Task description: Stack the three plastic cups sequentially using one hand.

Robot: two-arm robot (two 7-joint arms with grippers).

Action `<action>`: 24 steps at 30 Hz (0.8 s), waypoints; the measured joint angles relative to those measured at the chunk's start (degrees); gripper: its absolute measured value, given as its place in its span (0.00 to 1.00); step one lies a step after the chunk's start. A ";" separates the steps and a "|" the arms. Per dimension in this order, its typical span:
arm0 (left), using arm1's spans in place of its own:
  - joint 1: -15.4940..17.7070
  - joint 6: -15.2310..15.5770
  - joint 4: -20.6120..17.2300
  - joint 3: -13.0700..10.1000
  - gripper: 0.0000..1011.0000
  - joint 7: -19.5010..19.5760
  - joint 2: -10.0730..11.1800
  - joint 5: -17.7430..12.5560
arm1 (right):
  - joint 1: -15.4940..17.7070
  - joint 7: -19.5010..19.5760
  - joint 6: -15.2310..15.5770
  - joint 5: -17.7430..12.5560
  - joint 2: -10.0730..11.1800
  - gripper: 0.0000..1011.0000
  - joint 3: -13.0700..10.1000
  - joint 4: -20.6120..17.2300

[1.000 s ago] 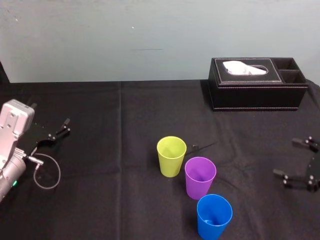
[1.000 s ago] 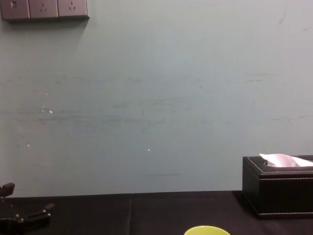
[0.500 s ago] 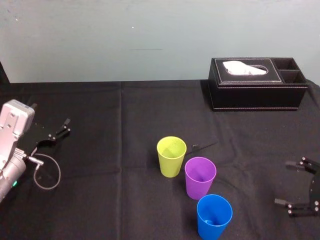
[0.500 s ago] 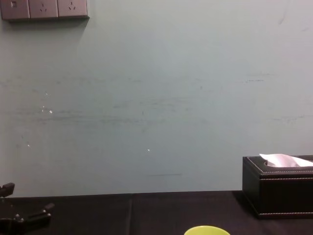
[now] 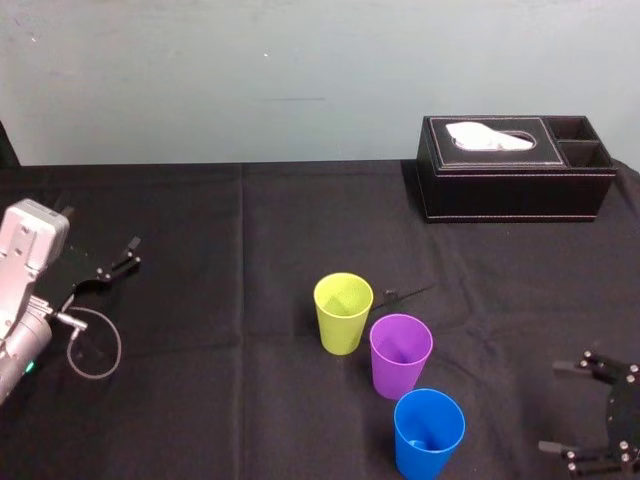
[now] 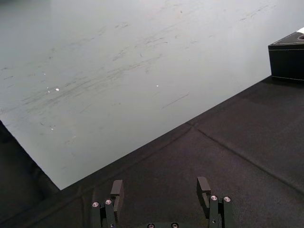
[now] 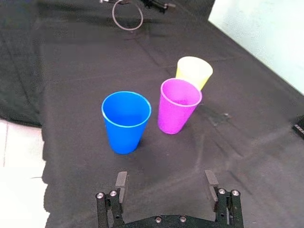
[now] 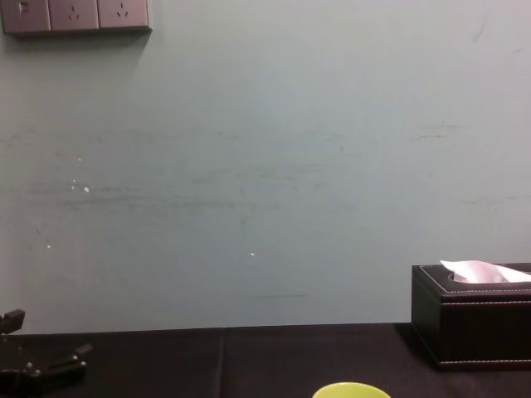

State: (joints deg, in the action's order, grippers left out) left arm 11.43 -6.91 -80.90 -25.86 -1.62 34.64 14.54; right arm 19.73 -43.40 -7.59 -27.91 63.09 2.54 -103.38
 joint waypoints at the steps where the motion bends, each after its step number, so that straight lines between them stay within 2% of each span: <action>1: 0.00 0.00 0.00 0.00 1.00 0.00 0.00 0.00 | 0.00 0.00 0.00 0.00 0.00 0.99 0.00 0.00; 3: 0.00 0.00 0.00 0.00 1.00 0.00 0.00 0.00 | -1.11 -0.30 0.51 0.56 -0.87 0.99 1.44 0.46; 11: 0.00 0.00 0.00 0.00 1.00 0.00 0.00 0.00 | -3.76 -0.35 1.70 1.01 -2.85 0.99 4.24 1.33; 24: 0.00 0.00 0.00 0.00 1.00 0.00 0.00 0.00 | -5.93 -1.19 2.11 1.16 -3.94 0.99 7.64 1.31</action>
State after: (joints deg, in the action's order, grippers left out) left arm 11.43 -6.91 -80.90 -25.86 -1.62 34.64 14.55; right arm 13.80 -44.59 -5.47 -26.75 59.15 10.18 -102.07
